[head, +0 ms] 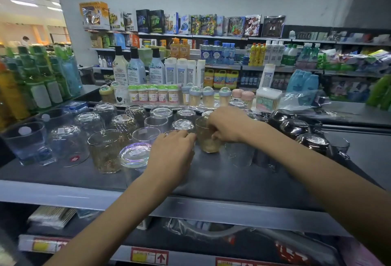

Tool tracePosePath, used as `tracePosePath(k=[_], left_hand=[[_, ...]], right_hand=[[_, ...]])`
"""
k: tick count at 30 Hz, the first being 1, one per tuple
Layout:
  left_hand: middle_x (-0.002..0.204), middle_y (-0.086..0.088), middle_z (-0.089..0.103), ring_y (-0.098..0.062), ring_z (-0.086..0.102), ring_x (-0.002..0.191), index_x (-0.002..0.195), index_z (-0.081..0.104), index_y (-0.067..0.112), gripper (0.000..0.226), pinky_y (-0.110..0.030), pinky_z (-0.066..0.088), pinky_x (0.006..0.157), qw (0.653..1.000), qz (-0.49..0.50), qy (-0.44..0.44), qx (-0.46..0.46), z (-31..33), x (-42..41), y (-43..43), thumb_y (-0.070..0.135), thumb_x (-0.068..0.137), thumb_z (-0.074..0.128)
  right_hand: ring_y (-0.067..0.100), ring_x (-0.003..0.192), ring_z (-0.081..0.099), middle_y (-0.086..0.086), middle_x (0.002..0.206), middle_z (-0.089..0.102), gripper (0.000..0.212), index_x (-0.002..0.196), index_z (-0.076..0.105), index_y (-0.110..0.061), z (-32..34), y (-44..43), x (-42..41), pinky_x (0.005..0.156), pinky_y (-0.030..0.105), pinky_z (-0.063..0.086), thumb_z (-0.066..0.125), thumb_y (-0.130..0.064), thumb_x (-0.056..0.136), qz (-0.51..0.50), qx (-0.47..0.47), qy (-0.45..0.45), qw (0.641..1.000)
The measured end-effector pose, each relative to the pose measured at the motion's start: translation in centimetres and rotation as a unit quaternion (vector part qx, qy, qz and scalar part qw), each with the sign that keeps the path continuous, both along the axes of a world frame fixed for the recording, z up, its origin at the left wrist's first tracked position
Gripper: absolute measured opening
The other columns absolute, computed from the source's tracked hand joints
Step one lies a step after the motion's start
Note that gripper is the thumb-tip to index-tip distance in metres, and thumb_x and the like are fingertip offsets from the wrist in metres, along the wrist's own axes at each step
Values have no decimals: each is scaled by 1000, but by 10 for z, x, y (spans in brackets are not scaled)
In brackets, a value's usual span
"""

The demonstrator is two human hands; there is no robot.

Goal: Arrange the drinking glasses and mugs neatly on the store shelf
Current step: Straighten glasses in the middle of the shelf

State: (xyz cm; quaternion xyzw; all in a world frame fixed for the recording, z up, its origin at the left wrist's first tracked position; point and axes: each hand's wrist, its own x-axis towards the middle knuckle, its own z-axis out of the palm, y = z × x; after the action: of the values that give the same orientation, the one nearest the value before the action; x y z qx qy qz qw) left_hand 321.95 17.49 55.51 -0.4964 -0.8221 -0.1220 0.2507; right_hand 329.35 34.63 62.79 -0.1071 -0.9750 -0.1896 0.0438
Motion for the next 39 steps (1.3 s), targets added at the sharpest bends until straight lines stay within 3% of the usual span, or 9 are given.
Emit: tracePosePath(k=[7, 12, 15, 17, 20, 23, 27, 33, 39], left_hand=[[109, 2, 70, -30, 65, 104, 117, 67, 24, 26, -39, 45, 79, 999, -14, 2, 45, -3, -2, -3, 36, 94, 63], [114, 2, 68, -27, 65, 106, 133, 60, 27, 52, -41, 54, 80, 979, -56, -60, 188, 13, 6, -13, 46, 87, 75], [129, 10, 61, -11, 63, 113, 145, 46, 35, 74, -36, 56, 89, 945, -84, -181, 260, 32, 10, -13, 54, 81, 79], [131, 15, 61, 4, 64, 108, 144, 46, 37, 78, -25, 56, 92, 893, -139, -295, 310, 44, 14, -12, 49, 78, 85], [131, 10, 65, -1, 71, 107, 142, 52, 32, 69, -28, 60, 92, 780, -238, -448, 365, 57, 25, -15, 26, 82, 85], [127, 9, 67, -5, 74, 103, 137, 60, 30, 63, -35, 63, 87, 737, -259, -485, 393, 67, 34, -20, 21, 79, 84], [129, 3, 68, -10, 75, 103, 135, 64, 38, 70, -36, 64, 84, 778, -231, -456, 366, 85, 33, -23, 28, 71, 90], [118, 6, 65, -15, 69, 102, 135, 65, 32, 75, -40, 61, 90, 896, -153, -355, 218, 113, 8, -5, 26, 67, 96], [127, -1, 70, -18, 65, 116, 136, 66, 25, 73, -27, 49, 90, 958, -140, -241, 66, 111, -14, 32, 29, 69, 95]], right_hand=[[20, 99, 68, -5, 103, 76, 15, 104, 77, -29, 37, -2, 25, 76, 30, 47, 75, -36, 90, 25, -47, 112, 992], [7, 85, 70, -12, 90, 77, 10, 95, 80, -29, 50, -10, 58, 77, 26, 50, 78, -37, 88, 75, -173, 235, 954], [2, 84, 72, -13, 86, 78, 7, 90, 82, -28, 41, -14, 73, 82, 26, 55, 84, -29, 84, 107, -286, 327, 894], [2, 85, 73, -11, 86, 79, 7, 90, 82, -24, 33, -20, 80, 83, 22, 55, 84, -21, 83, 130, -372, 370, 841], [13, 88, 76, -2, 90, 80, 9, 91, 81, -16, 23, -30, 89, 84, 23, 57, 82, -9, 84, 165, -518, 411, 732], [16, 90, 77, 3, 92, 80, 11, 91, 79, -14, 10, -37, 92, 84, 22, 57, 78, -4, 86, 164, -607, 435, 644], [25, 99, 76, 13, 100, 80, 13, 100, 76, -4, -5, -37, 88, 93, 31, 58, 77, -7, 87, 128, -685, 431, 573], [8, 86, 76, -3, 93, 79, 34, 108, 73, -22, -17, -31, 87, 81, 25, 61, 88, -15, 79, 0, -554, 487, 676], [2, 80, 72, -12, 96, 72, 42, 111, 66, -35, -57, -49, 85, 75, 16, 56, 73, -2, 86, -56, -532, 475, 698]])
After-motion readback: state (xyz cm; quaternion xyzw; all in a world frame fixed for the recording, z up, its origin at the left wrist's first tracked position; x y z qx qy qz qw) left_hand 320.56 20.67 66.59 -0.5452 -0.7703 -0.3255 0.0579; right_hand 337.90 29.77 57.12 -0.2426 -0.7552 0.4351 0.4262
